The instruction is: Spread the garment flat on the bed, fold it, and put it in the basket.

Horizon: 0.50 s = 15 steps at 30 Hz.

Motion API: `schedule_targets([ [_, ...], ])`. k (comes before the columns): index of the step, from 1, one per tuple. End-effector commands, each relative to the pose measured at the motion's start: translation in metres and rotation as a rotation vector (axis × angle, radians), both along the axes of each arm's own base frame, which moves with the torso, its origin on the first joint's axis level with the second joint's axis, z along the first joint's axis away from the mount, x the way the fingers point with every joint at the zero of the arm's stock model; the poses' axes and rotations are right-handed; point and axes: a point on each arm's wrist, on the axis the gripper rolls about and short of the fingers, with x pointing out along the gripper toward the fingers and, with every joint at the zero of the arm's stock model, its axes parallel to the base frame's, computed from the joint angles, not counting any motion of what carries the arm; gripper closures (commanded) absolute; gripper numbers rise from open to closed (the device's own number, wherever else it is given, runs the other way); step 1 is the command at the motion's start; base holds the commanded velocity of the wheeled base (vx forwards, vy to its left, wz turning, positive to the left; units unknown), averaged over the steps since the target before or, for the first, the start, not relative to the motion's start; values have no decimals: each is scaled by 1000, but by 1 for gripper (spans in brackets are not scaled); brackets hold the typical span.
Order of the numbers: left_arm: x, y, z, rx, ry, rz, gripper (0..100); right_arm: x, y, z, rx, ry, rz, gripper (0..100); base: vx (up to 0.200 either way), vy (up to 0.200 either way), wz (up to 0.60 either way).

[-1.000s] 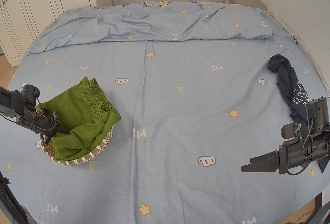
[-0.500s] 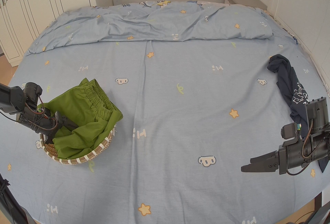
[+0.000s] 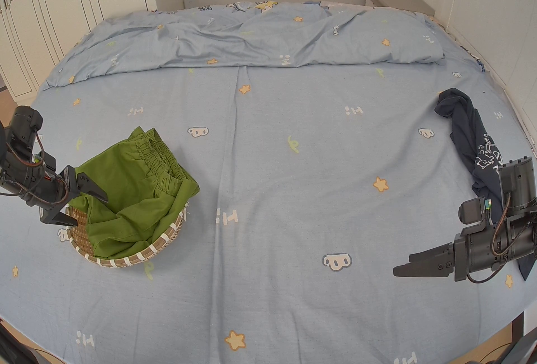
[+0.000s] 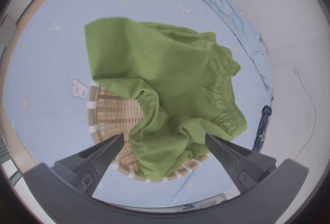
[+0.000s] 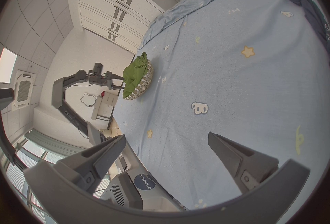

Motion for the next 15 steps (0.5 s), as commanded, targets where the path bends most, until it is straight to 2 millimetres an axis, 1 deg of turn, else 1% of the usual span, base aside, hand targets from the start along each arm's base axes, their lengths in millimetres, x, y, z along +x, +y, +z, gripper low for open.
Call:
schedule_targets([
  [1, -43, -25, 40, 80, -113, -47, 0, -8, -2, 12, -42, -85, -60, 0, 0, 0, 0],
  [4, -73, -48, 55, 130, -173, -93, 0, -31, -5, 32, -63, -210, -106, 0, 0, 0, 0],
  [6, -104, -63, 64, 132, -233, -105, 0, -49, -8, 40, -59, -279, -122, 0, 0, 0, 0],
  [7, -104, -63, 64, 132, -233, -105, 0, -49, -8, 40, -59, -279, -122, 0, 0, 0, 0],
  [9, -142, -75, 70, 100, -311, -104, 0, -72, -17, 41, -61, -345, -162, 0, 0, 0, 0],
  [11, -176, -75, 73, 102, -378, -64, 0, -93, -27, 37, -62, -394, -202, 0, 0, 0, 0],
  [12, -184, -74, 71, 108, -391, -51, 0, -100, -30, 35, -62, -414, -221, 0, 0, 0, 0],
  [15, -226, -64, 55, 139, -459, 5, 0, -128, -42, 24, -49, -481, -264, 0, 0, 0, 0],
])
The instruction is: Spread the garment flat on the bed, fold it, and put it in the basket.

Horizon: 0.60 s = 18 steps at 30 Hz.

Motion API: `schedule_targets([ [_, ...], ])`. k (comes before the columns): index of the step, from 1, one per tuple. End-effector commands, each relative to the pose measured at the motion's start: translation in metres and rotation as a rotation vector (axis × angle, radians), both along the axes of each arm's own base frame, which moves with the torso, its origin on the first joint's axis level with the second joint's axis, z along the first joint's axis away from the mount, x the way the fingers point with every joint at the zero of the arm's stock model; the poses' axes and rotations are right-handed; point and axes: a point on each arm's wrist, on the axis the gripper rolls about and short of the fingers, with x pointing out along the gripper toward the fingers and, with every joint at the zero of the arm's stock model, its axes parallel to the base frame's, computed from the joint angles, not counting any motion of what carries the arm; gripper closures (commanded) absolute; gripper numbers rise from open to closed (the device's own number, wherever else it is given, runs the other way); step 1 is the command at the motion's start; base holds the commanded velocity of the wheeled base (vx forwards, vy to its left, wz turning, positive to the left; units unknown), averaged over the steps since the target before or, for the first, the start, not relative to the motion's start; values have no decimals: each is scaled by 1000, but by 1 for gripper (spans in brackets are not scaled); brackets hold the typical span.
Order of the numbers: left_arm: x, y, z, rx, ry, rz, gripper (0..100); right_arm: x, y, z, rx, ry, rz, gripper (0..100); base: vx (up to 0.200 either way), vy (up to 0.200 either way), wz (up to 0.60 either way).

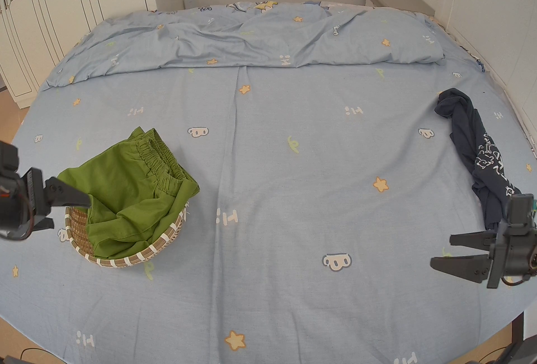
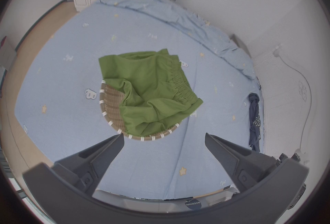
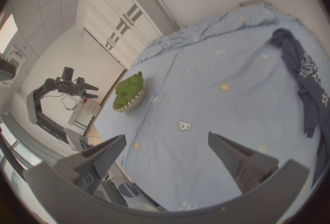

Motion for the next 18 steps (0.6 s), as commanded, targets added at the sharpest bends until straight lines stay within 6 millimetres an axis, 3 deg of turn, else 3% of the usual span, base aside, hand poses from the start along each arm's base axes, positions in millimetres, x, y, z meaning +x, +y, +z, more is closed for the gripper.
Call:
schedule_targets([
  [1, -114, 7, -14, -12, -226, 43, 0, -80, -31, -13, 35, -233, -98, 0, 0, 0, 0],
  [5, -169, 21, -43, -33, -335, 93, 0, -114, -45, -39, 40, -282, -142, 0, 0, 0, 0],
  [7, -181, 22, -50, -33, -358, 123, 0, -120, -47, -46, 35, -280, -161, 0, 0, 0, 0],
  [8, -195, 22, -63, -26, -378, 180, 0, -130, -51, -57, 33, -287, -209, 0, 0, 0, 0],
  [18, -220, 18, -120, -21, -426, 280, 0, -157, -55, -78, 39, -341, -310, 0, 0, 0, 0],
])
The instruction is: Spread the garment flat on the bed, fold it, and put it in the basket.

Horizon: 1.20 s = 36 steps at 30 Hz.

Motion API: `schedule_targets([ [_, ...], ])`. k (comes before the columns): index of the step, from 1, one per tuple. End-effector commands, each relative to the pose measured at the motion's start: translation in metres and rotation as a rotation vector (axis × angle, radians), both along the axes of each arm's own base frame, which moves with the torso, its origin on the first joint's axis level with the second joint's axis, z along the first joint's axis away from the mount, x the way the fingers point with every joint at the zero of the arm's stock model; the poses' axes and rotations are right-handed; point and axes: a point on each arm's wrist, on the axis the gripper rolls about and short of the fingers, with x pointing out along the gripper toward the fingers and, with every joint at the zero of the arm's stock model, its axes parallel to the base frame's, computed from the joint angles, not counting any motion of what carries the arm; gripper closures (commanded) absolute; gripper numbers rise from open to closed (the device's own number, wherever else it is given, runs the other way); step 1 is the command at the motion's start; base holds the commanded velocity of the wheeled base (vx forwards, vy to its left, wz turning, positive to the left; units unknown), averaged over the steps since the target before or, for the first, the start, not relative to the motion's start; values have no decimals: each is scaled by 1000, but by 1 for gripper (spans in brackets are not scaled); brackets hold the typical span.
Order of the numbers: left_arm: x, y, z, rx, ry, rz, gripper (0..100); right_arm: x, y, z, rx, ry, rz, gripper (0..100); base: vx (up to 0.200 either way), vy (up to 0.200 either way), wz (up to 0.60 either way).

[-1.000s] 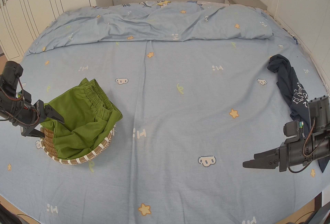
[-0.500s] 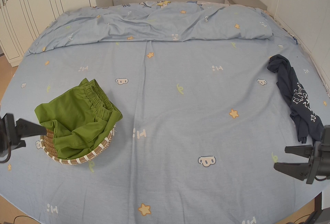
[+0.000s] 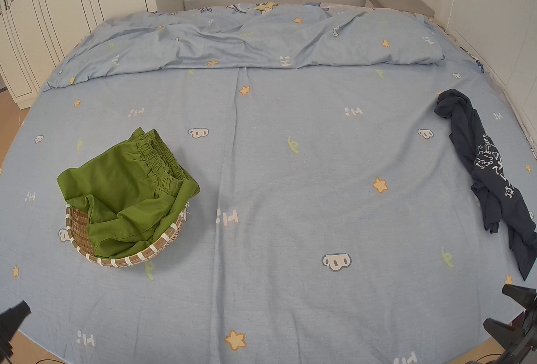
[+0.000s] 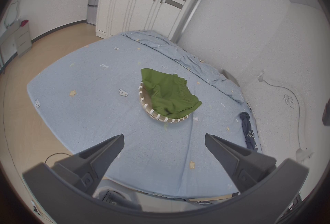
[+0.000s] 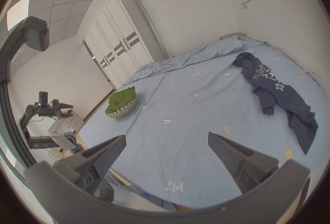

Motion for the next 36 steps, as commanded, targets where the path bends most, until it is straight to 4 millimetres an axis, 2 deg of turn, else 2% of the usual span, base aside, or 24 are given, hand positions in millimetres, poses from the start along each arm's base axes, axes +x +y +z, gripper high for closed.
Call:
schedule_targets([
  [1, -30, -3, -52, -12, -79, 112, 0, -28, -5, -27, 14, -85, -87, 0, 0, 0, 0],
  [6, -23, -5, -72, 1, -67, 156, 0, -28, -6, -32, 2, -63, -117, 0, 0, 0, 0],
  [9, -9, -3, -94, 42, -152, 91, 0, -28, -6, -32, 6, -60, -126, 0, 0, 0, 0],
  [10, -4, -4, -98, 90, -239, 63, 0, -28, -6, -32, 6, -60, -126, 0, 0, 0, 0],
  [13, 6, -5, -102, 212, -334, -15, 0, -28, -6, -32, -3, -63, -125, 0, 0, 0, 0],
  [17, 11, -6, -107, 433, -372, -90, 0, -27, -6, -34, -4, -63, -134, 0, 0, 0, 0],
  [20, 13, -6, -110, 511, -372, -108, 0, -26, -7, -34, -8, -81, -177, 0, 0, 0, 0],
  [22, 18, -5, -118, 600, -386, -109, 0, -21, -9, -36, -19, -125, -300, 0, 0, 0, 0],
  [26, 19, -5, -118, 504, -411, -70, 0, -17, -7, -39, -23, -206, -455, 0, 0, 0, 0],
  [28, 19, -5, -118, 513, -411, -70, 0, -21, -5, -41, -22, -274, -521, 0, 0, 0, 0],
  [31, 19, -5, -118, 518, -412, -71, 0, -23, -5, -43, -64, -326, -486, 0, 0, 0, 0],
  [34, 19, -5, -118, 516, -413, -73, 0, -21, -5, -50, -219, -347, -473, 0, 0, 0, 0],
  [36, 19, -5, -118, 517, -414, -77, 0, -21, -6, -49, -206, -347, -475, 0, 0, 0, 0],
])
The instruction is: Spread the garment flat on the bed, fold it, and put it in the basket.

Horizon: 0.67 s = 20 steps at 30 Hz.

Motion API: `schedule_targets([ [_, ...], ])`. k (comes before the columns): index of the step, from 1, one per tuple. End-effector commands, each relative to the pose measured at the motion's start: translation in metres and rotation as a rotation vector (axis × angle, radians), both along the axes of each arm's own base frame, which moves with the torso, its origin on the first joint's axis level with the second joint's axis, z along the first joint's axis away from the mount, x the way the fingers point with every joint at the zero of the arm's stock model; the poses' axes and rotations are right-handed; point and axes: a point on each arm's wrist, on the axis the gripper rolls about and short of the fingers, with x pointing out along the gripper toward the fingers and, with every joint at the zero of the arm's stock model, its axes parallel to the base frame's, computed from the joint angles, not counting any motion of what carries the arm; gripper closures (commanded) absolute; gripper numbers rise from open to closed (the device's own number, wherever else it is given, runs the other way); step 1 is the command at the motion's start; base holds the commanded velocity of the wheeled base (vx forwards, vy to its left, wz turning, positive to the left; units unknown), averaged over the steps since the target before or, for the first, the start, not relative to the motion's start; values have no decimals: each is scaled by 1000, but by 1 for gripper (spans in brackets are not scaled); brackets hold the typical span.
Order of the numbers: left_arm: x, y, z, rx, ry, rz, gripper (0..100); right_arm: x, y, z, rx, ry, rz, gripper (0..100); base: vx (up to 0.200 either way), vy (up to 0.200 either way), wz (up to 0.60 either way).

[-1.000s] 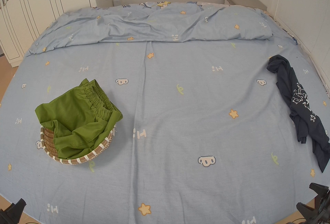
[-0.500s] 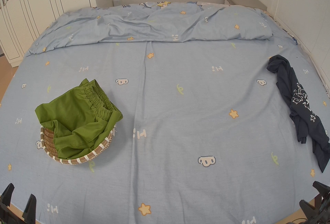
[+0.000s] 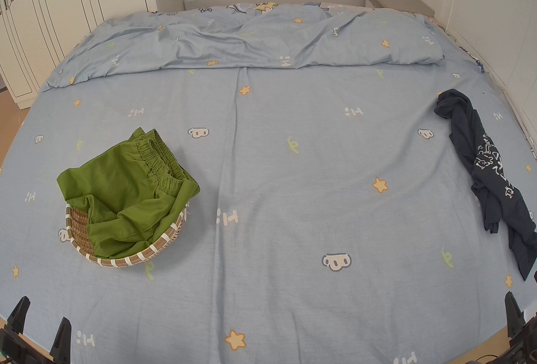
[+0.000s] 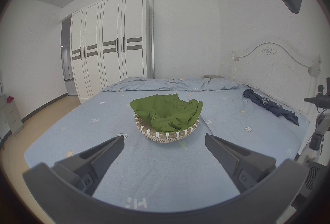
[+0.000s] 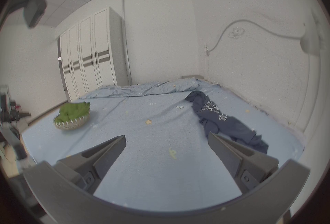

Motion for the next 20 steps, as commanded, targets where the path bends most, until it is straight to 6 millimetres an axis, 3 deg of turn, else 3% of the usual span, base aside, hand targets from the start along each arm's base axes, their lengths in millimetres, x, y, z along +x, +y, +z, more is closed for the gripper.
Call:
schedule_targets([
  [1, 0, 0, -5, -13, 0, -2, 0, 0, 0, -10, -39, -19, -25, 0, 0, 0, 0],
  [20, 0, 0, -5, -13, 0, -2, 0, 0, 0, -10, -9, -18, -37, 0, 0, 0, 0],
])
